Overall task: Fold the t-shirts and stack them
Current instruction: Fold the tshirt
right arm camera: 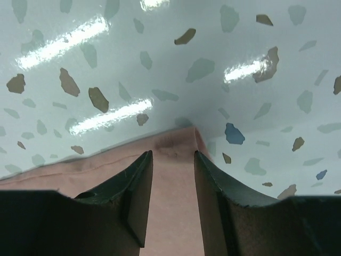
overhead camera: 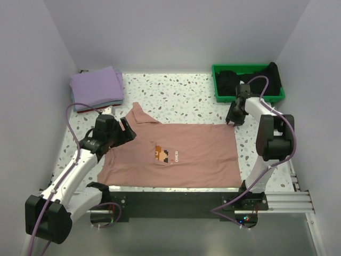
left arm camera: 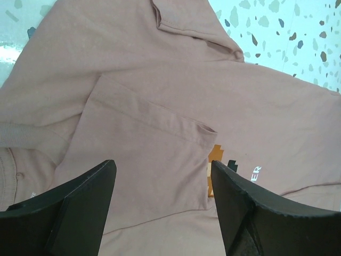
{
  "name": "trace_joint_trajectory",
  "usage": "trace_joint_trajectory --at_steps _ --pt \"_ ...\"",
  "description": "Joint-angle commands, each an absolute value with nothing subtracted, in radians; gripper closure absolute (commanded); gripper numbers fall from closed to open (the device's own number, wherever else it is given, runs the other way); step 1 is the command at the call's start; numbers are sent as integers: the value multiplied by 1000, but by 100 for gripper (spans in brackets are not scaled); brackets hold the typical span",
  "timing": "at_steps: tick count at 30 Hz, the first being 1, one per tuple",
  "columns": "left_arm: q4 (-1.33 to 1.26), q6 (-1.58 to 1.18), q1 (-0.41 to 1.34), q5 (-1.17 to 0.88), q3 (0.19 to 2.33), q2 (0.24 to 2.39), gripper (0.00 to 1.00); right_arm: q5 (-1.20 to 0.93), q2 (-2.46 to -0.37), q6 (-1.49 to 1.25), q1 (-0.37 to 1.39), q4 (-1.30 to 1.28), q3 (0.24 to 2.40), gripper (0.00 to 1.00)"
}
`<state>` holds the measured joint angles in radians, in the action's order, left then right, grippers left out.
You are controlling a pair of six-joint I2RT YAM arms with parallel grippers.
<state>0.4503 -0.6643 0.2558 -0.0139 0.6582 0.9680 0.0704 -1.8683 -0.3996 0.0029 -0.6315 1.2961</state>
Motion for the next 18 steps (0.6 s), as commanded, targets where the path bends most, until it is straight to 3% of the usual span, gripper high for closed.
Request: trace_joint_trajectory --at_steps 1,18 --pt "462 -641 249 -3 650 954 23 100 -1881 -362 3 -534 1305 59" --pt "476 -641 247 -3 627 954 22 68 -1898 -344 -29 -480 1229 64"
